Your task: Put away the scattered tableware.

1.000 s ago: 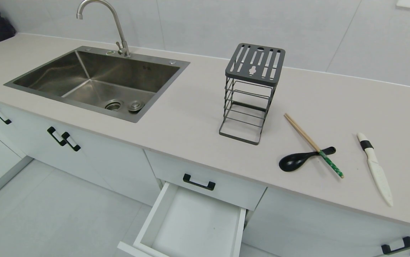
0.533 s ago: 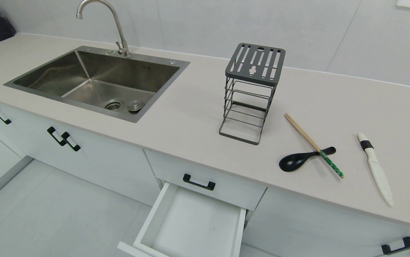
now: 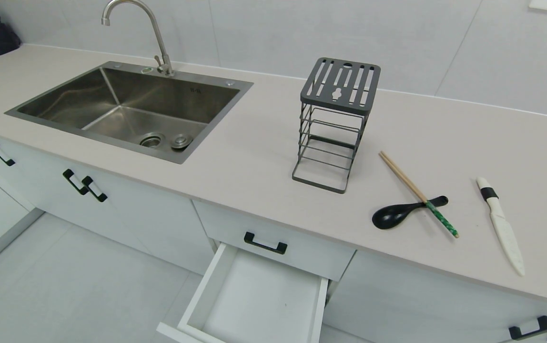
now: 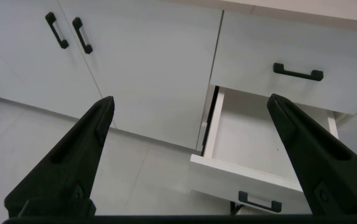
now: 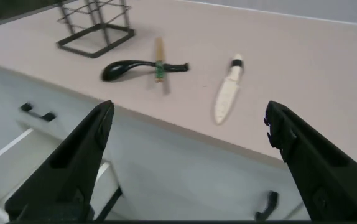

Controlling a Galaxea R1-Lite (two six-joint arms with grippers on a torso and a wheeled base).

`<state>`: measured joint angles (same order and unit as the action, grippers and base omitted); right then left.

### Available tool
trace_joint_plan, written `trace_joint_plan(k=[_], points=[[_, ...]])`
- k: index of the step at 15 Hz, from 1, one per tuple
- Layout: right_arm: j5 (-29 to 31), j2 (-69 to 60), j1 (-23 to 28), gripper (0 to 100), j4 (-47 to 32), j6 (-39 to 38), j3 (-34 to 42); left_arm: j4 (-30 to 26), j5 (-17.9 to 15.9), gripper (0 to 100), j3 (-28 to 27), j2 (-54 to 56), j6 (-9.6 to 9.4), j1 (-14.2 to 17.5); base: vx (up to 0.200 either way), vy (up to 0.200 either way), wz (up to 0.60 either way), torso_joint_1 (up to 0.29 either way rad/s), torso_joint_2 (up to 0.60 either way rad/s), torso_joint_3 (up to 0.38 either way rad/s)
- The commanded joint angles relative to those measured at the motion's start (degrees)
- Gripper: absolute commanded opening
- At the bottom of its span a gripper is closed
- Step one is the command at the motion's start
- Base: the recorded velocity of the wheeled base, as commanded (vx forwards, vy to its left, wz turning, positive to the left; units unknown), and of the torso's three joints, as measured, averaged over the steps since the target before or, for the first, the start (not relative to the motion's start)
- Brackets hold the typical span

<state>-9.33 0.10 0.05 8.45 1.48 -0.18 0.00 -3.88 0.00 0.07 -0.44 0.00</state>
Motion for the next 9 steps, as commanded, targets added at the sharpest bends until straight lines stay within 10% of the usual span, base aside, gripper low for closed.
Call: trace_joint_plan(k=[1,9], points=[[-4.12,4.03,-0.14,100,-2.47,0.11,-3.07,0.00,0.01,100,0.00,-0.07,0.00,0.00,0.000,0.000,0.00,0.000,0.00,0.000],[-15.90,27.50,-0.22,100,-4.05,0.63,-14.06,-0.09,-0.25,100,0.00,-0.07,0.09,0.00,0.000,0.000,0.00,0.000,0.00,0.000]])
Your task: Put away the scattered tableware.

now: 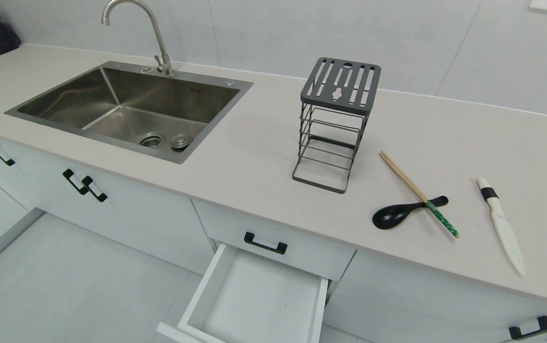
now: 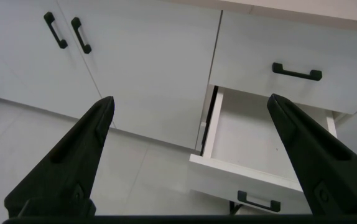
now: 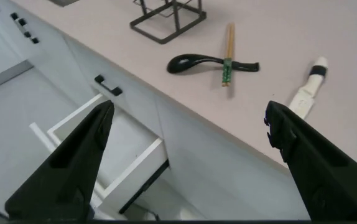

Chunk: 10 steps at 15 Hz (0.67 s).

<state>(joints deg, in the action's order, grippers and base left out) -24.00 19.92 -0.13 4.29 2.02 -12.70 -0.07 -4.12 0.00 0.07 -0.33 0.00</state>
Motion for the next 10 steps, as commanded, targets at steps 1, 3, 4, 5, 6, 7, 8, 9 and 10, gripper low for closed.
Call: trace_joint_plan(k=[1,3,4,5,6,7,8,9,10], points=[[-1.66,11.63,-0.48,100,0.19,0.17,-2.24,-0.01,-0.01,100,0.00,-0.07,-0.02,0.00,0.000,0.000,0.00,0.000,0.00,0.000],[-1.31,17.87,-3.21,100,0.19,0.09,-4.44,-0.01,-0.01,100,0.00,-0.07,-0.02,0.00,0.000,0.000,0.00,0.000,0.00,0.000],[-1.22,19.98,-3.73,100,0.19,0.17,-5.14,0.07,-0.01,100,0.00,-0.07,-0.02,0.00,0.000,0.000,0.00,0.000,0.00,0.000],[-1.05,22.97,-4.44,100,0.19,0.88,-6.37,-0.01,-0.01,100,0.00,-0.07,-0.02,0.00,0.000,0.000,0.00,0.000,0.00,0.000],[-0.96,24.20,-4.52,100,0.28,1.40,-6.90,-0.01,-0.01,100,0.00,-0.07,-0.02,0.00,0.000,0.000,0.00,0.000,0.00,0.000],[0.18,27.81,-4.61,100,1.95,3.43,-8.39,-0.01,-0.01,100,0.00,-0.07,-0.02,0.00,0.000,0.000,0.00,0.000,0.00,0.000],[0.80,30.00,-4.70,100,3.97,5.01,-8.92,-0.01,-0.10,100,0.00,-0.07,-0.02,0.00,0.000,0.000,0.00,0.000,0.00,0.000],[1.33,32.38,-4.88,100,4.94,6.77,-9.89,0.07,-0.10,100,0.00,-0.07,-0.02,0.00,0.000,0.000,0.00,0.000,0.00,0.000],[1.68,34.48,-5.23,100,4.94,8.08,-11.03,0.07,-0.10,100,0.00,-0.07,-0.02,0.00,0.000,0.000,0.00,0.000,0.00,0.000]])
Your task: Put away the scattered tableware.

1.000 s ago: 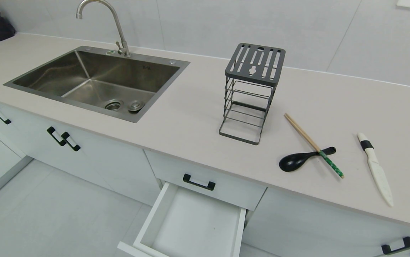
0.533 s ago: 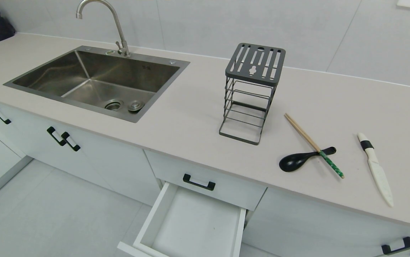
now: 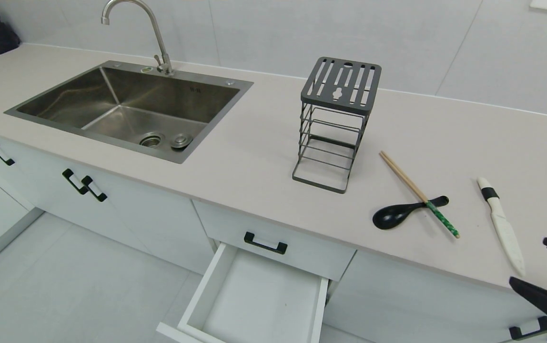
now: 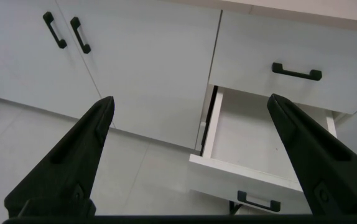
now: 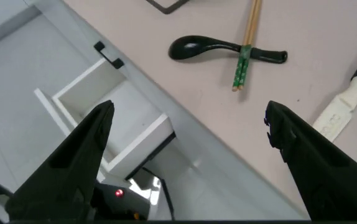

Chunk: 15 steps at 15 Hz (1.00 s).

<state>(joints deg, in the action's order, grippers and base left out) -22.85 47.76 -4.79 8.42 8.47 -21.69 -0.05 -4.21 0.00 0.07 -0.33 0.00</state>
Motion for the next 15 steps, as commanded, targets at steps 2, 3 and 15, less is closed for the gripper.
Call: trace_joint_plan(k=[2,3,15], points=[[3.16,12.00,-1.89,100,0.80,1.90,-3.80,-0.04,-0.01,100,0.00,-0.07,-0.02,0.00,0.000,0.000,0.00,0.000,0.00,0.000],[4.39,14.90,-2.06,100,0.89,1.81,-3.98,-0.04,-0.01,100,0.00,-0.07,-0.02,0.00,0.000,0.000,0.00,0.000,0.00,0.000],[5.27,33.10,-3.65,100,3.88,1.63,-10.04,0.05,-0.01,100,0.00,-0.07,-0.02,0.00,0.000,0.000,0.00,0.000,0.00,0.000]])
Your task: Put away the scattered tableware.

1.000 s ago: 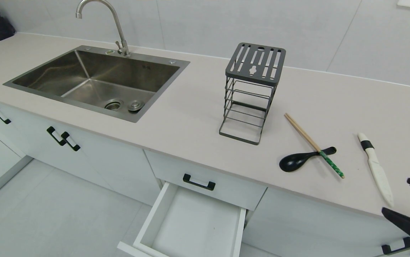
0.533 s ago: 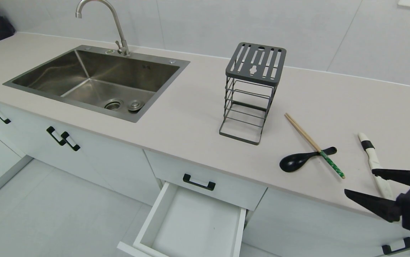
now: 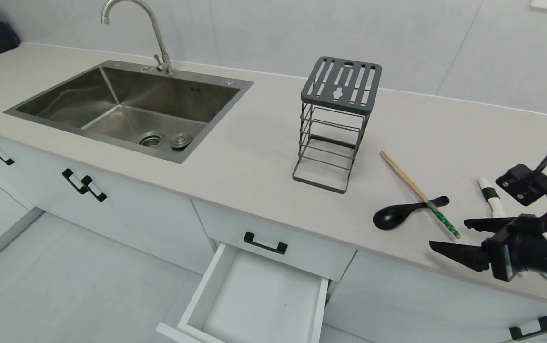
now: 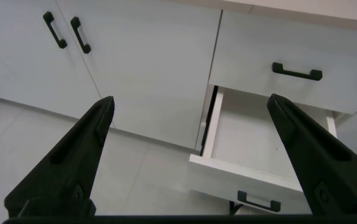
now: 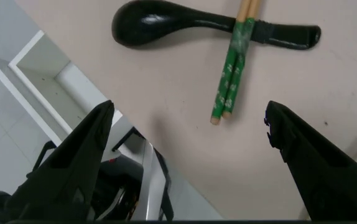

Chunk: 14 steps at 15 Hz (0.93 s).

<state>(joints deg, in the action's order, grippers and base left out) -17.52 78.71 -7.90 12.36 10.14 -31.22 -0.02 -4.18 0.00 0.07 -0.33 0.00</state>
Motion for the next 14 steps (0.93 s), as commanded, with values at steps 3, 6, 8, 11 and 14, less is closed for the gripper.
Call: trace_joint_plan(k=[3,6,8,11,14], points=[[5.04,5.66,-2.38,100,1.53,-0.30,-1.30,0.02,0.05,100,0.00,-0.07,-0.02,0.00,0.000,0.000,0.00,0.000,0.00,0.000],[5.74,8.38,-2.38,100,3.90,-0.30,-2.62,-0.06,0.05,100,0.00,-0.07,-0.02,0.00,0.000,0.000,0.00,0.000,0.00,0.000],[5.65,9.26,-2.91,100,3.99,-0.39,-2.97,0.02,-0.04,100,0.00,-0.07,-0.02,0.00,0.000,0.000,0.00,0.000,0.00,0.000],[5.56,10.49,-3.35,100,4.16,-0.65,-3.67,0.02,-0.04,100,0.00,-0.07,-0.02,0.00,0.000,0.000,0.00,0.000,0.00,0.000],[5.65,11.81,-3.97,100,4.25,-0.65,-5.17,0.02,0.05,100,0.00,-0.07,-0.02,0.00,0.000,0.000,0.00,0.000,0.00,0.000]])
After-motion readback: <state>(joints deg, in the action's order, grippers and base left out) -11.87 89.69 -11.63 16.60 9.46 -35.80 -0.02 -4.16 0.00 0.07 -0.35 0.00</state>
